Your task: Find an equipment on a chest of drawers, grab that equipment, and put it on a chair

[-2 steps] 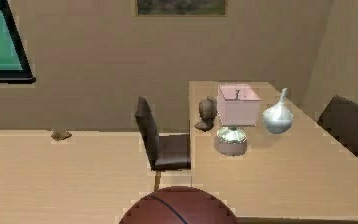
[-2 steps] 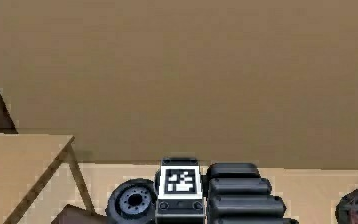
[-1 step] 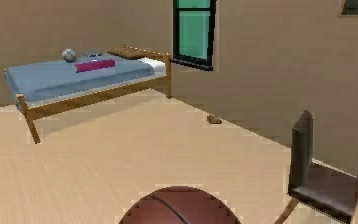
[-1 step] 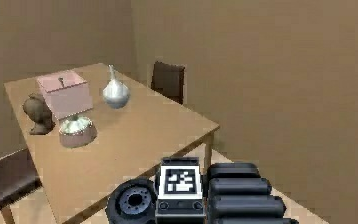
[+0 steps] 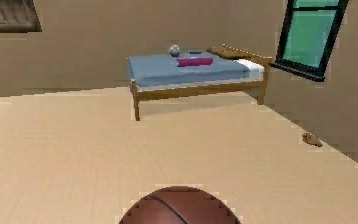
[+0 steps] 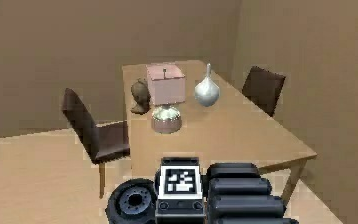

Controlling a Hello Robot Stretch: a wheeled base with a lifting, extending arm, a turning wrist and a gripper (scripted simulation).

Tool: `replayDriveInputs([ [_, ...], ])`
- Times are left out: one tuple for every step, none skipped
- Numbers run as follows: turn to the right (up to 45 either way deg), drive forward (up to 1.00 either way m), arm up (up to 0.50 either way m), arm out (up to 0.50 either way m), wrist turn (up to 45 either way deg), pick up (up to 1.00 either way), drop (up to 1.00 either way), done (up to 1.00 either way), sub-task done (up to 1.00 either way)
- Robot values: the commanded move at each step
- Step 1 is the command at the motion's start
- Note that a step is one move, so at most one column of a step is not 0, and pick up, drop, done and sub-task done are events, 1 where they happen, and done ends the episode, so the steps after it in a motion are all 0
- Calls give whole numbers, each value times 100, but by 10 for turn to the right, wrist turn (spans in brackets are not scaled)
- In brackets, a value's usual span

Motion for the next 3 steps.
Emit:
replayDriveInputs([
  [450, 0, 0, 0, 0, 0, 0, 0, 0],
  [450, 0, 0, 0, 0, 0, 0, 0, 0],
  [90, 0, 0, 0, 0, 0, 0, 0, 0],
])
